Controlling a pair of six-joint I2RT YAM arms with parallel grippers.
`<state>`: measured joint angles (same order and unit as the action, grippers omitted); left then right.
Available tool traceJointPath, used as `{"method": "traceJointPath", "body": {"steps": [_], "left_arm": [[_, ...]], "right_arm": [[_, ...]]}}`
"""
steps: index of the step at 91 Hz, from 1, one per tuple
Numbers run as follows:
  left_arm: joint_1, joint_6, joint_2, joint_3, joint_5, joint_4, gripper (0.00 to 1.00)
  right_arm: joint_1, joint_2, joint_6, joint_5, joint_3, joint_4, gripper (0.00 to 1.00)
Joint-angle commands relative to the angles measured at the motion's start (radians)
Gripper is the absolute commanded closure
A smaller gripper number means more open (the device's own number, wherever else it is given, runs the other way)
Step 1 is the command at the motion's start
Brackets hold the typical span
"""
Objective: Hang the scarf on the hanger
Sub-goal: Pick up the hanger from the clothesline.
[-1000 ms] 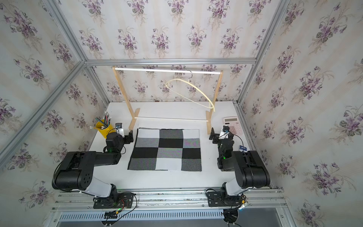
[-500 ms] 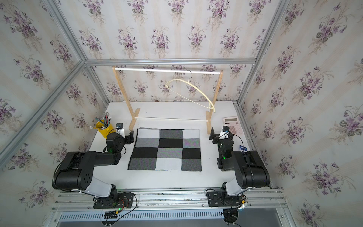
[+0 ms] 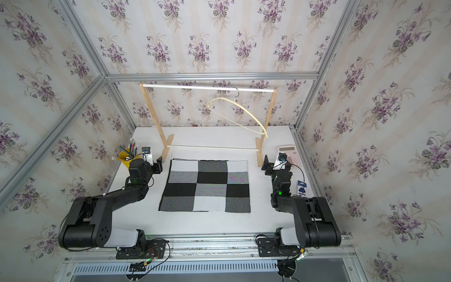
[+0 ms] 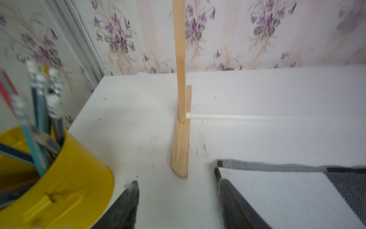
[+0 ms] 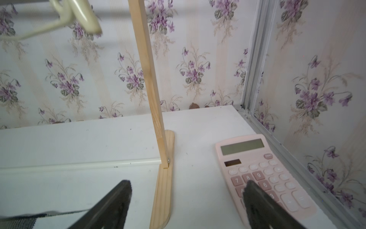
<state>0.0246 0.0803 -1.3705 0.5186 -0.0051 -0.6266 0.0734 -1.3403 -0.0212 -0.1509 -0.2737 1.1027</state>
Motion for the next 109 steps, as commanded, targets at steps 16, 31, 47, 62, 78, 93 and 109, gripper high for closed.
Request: {"method": "traceJointPath", "body": {"steps": [16, 31, 47, 62, 78, 93, 109], "left_arm": [[0.123, 0.012, 0.182, 0.261, -0.226, 0.623, 0.28], [0.264, -0.098, 0.193, 0.392, -0.261, 0.839, 0.24], [0.522, -0.287, 0.106, 0.475, -0.289, 1.017, 0.22], [0.659, -0.444, -0.017, 0.528, -0.299, 1.127, 0.25], [0.715, -0.481, -0.084, 0.566, -0.309, 1.127, 0.25], [0.734, -0.486, -0.084, 0.569, -0.314, 1.114, 0.25], [0.735, -0.49, -0.072, 0.558, -0.318, 1.103, 0.25]], "right_arm": [[0.162, 0.204, -0.011, -0.318, -0.291, -0.689, 0.08], [0.193, 0.269, -0.08, -0.278, -0.433, -0.968, 0.07], [0.195, 0.294, -0.125, -0.03, -0.588, -1.255, 0.07], [0.262, 0.295, -0.17, 0.091, -0.628, -1.393, 0.07], [0.27, 0.262, -0.148, 0.014, -0.657, -1.361, 0.06], [0.27, 0.157, -0.009, -0.073, -0.867, -1.384, 0.05], [0.27, 0.082, 0.115, -0.05, -1.058, -1.419, 0.04]]}}
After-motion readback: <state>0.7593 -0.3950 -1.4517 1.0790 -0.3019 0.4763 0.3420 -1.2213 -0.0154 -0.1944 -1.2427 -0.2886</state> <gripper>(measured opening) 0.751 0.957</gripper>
